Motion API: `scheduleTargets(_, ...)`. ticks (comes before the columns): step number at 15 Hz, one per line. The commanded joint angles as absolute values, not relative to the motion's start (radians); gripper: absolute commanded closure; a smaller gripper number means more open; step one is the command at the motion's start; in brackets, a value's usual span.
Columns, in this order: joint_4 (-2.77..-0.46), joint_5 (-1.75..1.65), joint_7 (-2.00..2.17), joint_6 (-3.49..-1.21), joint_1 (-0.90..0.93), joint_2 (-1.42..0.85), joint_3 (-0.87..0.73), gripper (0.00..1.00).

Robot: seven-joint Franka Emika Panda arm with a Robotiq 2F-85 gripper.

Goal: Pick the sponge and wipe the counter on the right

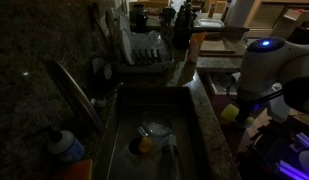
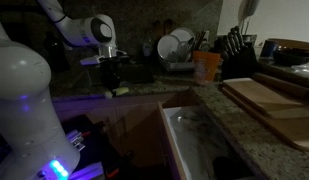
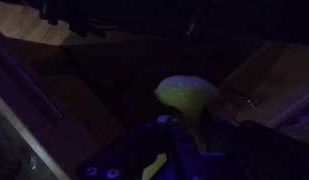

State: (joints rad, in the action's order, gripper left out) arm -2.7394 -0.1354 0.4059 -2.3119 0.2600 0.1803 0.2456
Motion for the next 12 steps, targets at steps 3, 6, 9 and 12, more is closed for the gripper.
scheduleTargets(3,-2.747,-0.166,0.388,-2.307,0.242,0.225,0.267,0.95)
scheduleTargets(6,-2.739,-0.09,0.29,-2.415,0.247,0.183,0.234,0.95)
scheduleTargets(9,-2.701,-0.035,0.189,-2.47,0.248,0.116,0.224,0.95)
scheduleTargets(12,-2.652,-0.021,0.135,-2.492,0.245,0.046,0.221,0.95)
